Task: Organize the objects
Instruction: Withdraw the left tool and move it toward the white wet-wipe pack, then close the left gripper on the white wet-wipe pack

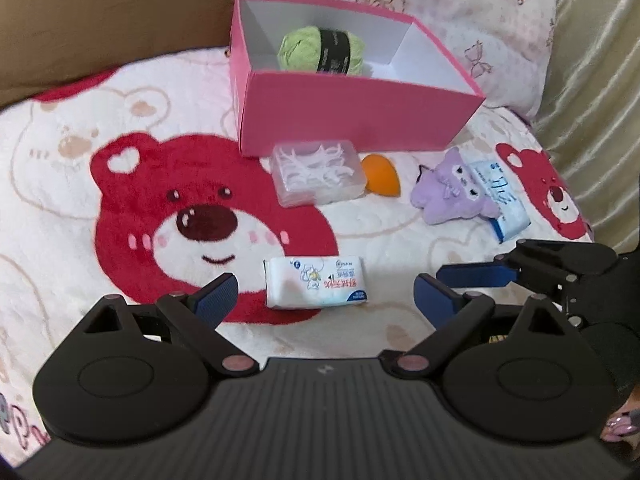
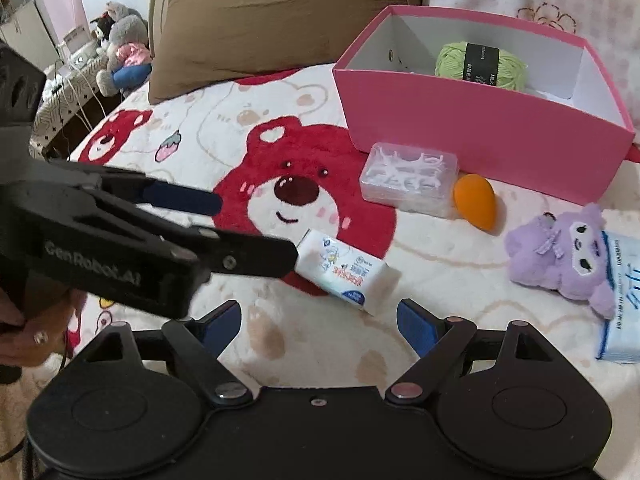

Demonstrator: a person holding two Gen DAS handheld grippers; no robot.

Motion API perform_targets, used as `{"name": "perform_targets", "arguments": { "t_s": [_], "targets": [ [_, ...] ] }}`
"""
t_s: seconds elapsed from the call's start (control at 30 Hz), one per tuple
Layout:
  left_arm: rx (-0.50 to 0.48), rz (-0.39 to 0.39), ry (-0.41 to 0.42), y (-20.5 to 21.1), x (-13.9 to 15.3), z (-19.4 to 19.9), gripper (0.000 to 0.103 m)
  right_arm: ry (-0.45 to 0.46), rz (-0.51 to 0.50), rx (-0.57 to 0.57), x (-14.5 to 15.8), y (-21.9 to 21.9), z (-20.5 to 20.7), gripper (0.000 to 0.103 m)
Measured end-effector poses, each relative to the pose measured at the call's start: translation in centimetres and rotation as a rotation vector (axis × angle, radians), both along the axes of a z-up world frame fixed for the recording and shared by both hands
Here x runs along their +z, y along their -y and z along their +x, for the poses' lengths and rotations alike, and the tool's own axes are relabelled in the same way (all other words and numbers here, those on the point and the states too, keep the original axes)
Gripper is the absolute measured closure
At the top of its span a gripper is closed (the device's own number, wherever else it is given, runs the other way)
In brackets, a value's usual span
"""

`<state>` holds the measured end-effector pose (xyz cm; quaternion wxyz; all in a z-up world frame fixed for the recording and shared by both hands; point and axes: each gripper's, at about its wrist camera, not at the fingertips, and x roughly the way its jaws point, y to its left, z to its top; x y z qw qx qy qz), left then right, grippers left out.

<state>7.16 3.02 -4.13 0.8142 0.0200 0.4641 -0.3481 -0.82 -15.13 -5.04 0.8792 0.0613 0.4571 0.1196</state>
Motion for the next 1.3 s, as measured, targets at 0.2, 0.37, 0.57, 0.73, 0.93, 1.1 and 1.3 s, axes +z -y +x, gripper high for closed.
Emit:
{"name": "perform_targets", "arguments": {
  "t_s": [0.2,0.37,0.57,0.73,0.93,1.1,1.3],
  "targets": [
    [0.062,-0.020,-0.055,0.8,-3.0,0.8,0.008,0.032,-0.056,-0.016,-1.7,-0.3,0.3,0.015],
    [0.048,0.024,-0.044,1.0,-4.5,1.0,0.009,0.051,-0.088,-0.014,-2.9,-0.5,0.8,0.015],
    [0.083,0.033,-0.032,0.8,-5.9,1.5,0.009,0.053,-0.075,-0.003,-3.8,-0.7,1.2,0.020],
    [0.133,0.008,-0.057,-0.2,-6.2,2.6,0.010,0.040,-0.078,0.000,-4.7,-0.7,1.7,0.027],
    [0.133,0.034,-0.034,-0.1,-7.0,2.7,0.013,-0.004,-0.054,-0.016,-5.9,-0.4,2.5,0.048],
    [0.122,0.072,-0.043,0.3,-7.8,2.8,0.019,-0.002,-0.060,-0.005,-6.3,-0.8,2.5,0.049],
    [0.091,0.060,-0.024,0.8,-7.9,2.6,0.041,0.028,-0.064,-0.017,-6.5,-0.7,2.4,0.049]
  ]
}}
